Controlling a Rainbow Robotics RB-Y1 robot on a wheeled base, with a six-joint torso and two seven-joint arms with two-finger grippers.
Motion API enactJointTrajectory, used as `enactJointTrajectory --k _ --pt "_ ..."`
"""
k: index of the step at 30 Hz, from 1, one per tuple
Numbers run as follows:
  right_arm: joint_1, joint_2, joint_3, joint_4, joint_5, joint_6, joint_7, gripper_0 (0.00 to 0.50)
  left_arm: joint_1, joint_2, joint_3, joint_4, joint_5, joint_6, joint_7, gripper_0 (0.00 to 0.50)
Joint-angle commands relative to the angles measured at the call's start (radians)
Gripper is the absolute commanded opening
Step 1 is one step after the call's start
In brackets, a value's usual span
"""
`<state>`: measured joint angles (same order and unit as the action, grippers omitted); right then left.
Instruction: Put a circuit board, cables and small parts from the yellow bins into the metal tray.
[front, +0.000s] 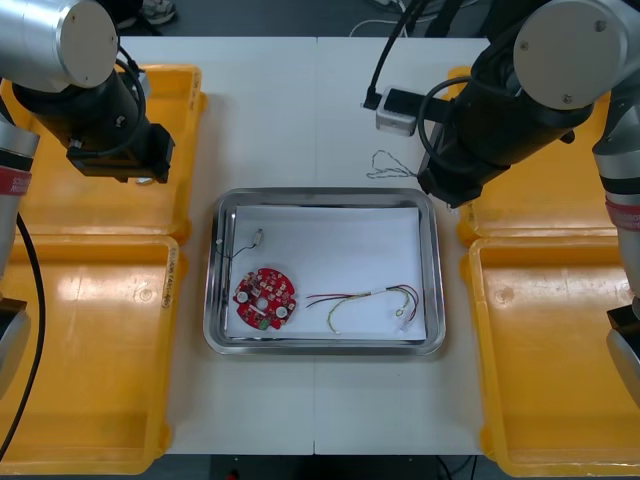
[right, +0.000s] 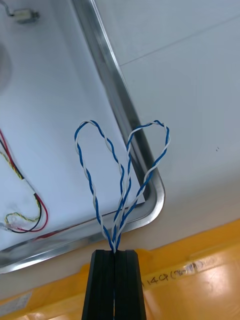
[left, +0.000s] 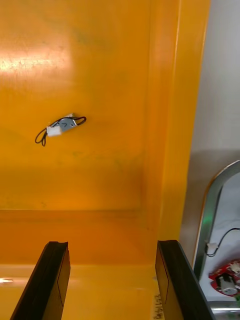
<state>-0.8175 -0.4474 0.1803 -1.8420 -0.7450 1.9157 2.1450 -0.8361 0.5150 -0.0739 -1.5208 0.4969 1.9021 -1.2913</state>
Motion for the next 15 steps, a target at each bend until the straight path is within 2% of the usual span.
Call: enactJointTrajectory --k 1,5,9,15 --pt "0.008 0.01 0.074 -0.031 -0.011 0.004 0.075 0.0 -0.069 0.04 0.037 0.059 -0.026 -0.061 -0.18 0.5" --pt "0.009 0.013 0.123 -0.03 0.006 -0.011 0.133 0.0 -0.069 0.04 0.039 0.093 -0.026 -0.115 -0.187 0.5" --pt "0.012 0.03 0.171 -0.019 0.056 -0.03 0.182 0.0 -0.07 0.04 0.039 0.123 -0.032 -0.159 -0.201 0.5" --pt "0.023 0.072 0.199 0.029 0.101 -0.092 0.188 0.0 -0.07 0.042 0.04 0.14 -0.044 -0.195 -0.22 0.5"
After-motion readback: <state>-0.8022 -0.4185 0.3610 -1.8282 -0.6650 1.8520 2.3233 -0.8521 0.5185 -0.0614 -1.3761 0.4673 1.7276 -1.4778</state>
